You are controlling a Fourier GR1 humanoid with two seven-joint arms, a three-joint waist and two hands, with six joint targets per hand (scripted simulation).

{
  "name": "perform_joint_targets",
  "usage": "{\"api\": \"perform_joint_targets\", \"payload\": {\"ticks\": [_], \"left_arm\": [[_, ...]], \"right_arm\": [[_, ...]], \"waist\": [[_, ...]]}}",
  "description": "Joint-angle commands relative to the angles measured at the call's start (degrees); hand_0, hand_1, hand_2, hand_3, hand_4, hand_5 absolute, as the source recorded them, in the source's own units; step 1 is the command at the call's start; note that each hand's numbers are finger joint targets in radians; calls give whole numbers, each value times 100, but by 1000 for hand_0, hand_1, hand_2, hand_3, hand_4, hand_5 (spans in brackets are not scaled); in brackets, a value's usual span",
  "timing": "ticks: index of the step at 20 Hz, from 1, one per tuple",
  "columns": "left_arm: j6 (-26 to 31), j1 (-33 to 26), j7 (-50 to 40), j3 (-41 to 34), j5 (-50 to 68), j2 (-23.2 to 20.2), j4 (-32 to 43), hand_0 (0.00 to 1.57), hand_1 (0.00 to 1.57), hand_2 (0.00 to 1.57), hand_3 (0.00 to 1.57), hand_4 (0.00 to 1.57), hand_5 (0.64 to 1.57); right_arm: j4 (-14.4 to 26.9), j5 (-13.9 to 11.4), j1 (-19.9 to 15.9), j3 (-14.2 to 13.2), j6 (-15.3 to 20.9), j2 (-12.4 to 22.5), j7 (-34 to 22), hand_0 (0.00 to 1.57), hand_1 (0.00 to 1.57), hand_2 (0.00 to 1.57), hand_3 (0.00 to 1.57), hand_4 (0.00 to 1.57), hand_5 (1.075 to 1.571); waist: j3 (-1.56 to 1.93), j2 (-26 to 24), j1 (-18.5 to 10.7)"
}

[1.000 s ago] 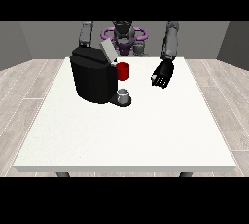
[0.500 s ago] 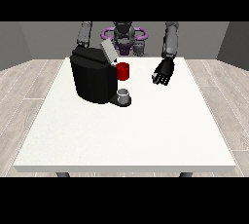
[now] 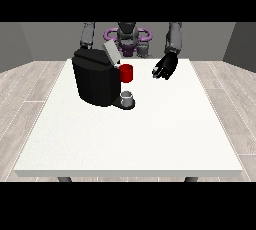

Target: Insert the coffee pod into the coffee machine and close the lid

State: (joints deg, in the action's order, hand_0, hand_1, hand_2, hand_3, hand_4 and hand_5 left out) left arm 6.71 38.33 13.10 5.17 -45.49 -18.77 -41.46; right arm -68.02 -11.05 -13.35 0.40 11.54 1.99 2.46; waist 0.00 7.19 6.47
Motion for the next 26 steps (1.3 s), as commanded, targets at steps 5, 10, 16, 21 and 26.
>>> {"api": "perform_joint_targets", "payload": {"ticks": [5,10,16,21,26], "left_arm": [[1049,848,-463,-111,148,169,-258,1402,1402,1390,1329,542,1571],[1324,950,-480,-335,236,25,-255,1418,1418,1400,1334,534,1571],[1732,1565,-526,-490,270,-208,-385,1340,1340,1372,1351,562,1571],[1607,1976,-846,-928,493,-113,-179,1221,1221,1266,1292,509,1571],[1792,2566,-943,-1135,540,-458,-115,1256,1256,1287,1265,488,1571]], "right_arm": [[361,-2,-337,-126,2,38,-53,0,0,0,0,0,1571],[110,69,19,-3,-332,154,-13,0,0,0,0,0,1571],[-21,253,-81,-27,-386,-16,133,0,0,0,0,0,1571],[-358,8,-501,50,-185,45,-269,0,0,0,0,0,1571],[-421,114,-700,-86,-211,94,-260,0,0,0,0,0,1571]], "waist": [[2,-272,-20],[1,-446,235],[2,-395,368],[-1,-145,622],[0,220,802]]}}
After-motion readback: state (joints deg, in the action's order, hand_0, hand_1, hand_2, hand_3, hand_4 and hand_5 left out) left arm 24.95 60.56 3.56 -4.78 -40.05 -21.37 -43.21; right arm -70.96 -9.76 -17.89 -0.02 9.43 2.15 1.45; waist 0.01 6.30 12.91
